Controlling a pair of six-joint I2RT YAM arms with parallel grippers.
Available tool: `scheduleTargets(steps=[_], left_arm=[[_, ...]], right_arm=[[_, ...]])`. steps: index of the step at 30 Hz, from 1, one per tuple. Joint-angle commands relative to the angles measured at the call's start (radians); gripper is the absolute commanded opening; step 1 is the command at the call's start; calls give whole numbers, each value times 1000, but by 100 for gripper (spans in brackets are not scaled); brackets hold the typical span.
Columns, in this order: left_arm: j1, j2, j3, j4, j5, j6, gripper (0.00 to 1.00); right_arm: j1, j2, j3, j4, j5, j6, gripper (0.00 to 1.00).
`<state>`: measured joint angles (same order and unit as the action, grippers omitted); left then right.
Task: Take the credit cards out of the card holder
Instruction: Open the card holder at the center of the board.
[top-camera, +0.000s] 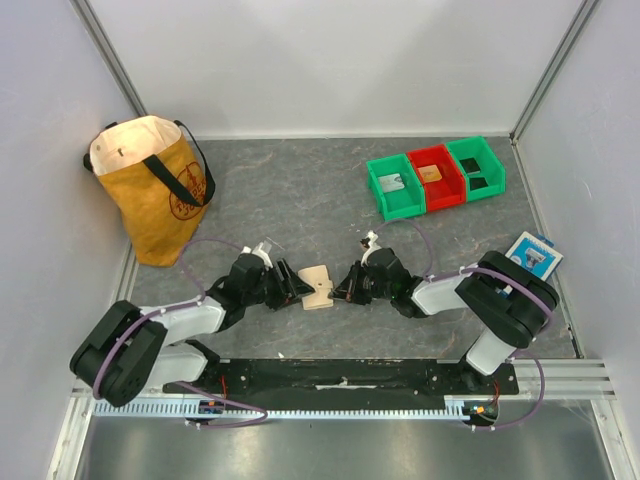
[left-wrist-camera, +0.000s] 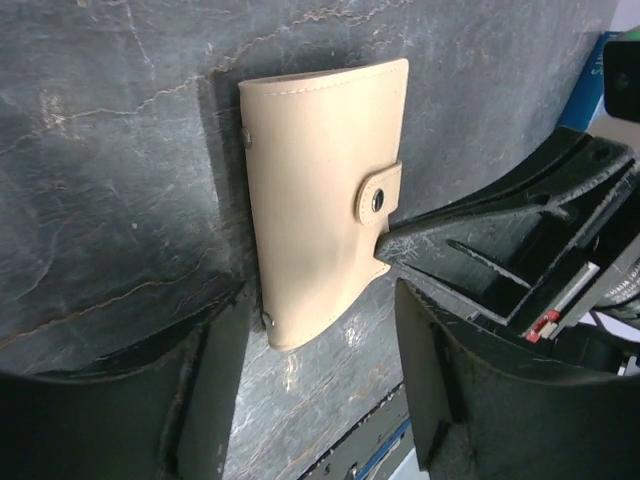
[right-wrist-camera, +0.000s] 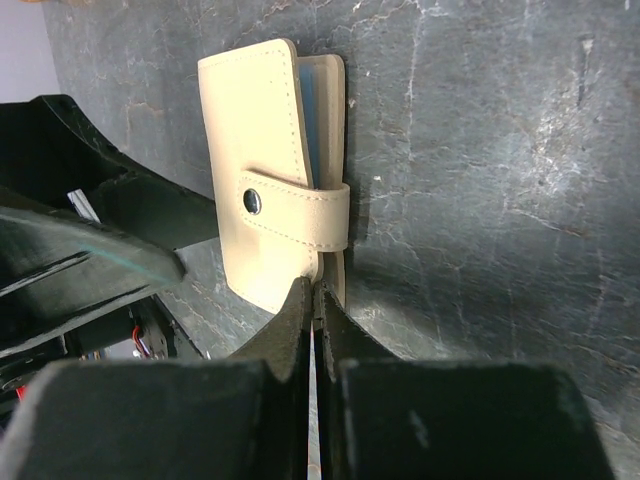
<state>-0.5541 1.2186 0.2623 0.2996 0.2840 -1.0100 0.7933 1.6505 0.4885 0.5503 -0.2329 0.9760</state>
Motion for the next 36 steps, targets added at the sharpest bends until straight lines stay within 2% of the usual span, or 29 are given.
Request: scheduleTargets(steps=[1,4,7,9,11,15,18,21,25,31,34,36], left_arm=[[-29,70,14,15,-69,-21,62],[-38,76,3,30,-85,-32,51],[-44,58,-5,33,-97,-32,28],[-49,45,-8,33,-101,-26,18],[-55,35,-9,30,-103,-19,2],[-67,4,-9,9,-121,2,2],[-79,-34,-14,-14,-149,5,2],[-96,-83,-18,-34,-178,7,2],[-124,-148,-17,-71,-226,21,2],[-144,-215,-37,-80,-272,25,2],[-142,-241,-43,-82,-281,24,2],[-144,-258,-46,-88,-279,21,2]], right_arm=[[1,46,-5,-62,1,-31,0],[1,54,-1,-56,-16,-33,0],[1,51,-1,-53,-20,-40,2],[1,39,2,-58,-17,-51,7],[1,25,7,-62,-22,-63,19],[3,-47,19,-93,-17,-120,54],[6,-128,51,-182,18,-207,80],[6,-219,91,-306,114,-313,98],[7,-339,125,-388,254,-428,98],[6,-448,146,-354,417,-520,96],[6,-431,200,-404,365,-635,98],[6,-391,255,-461,289,-637,96]])
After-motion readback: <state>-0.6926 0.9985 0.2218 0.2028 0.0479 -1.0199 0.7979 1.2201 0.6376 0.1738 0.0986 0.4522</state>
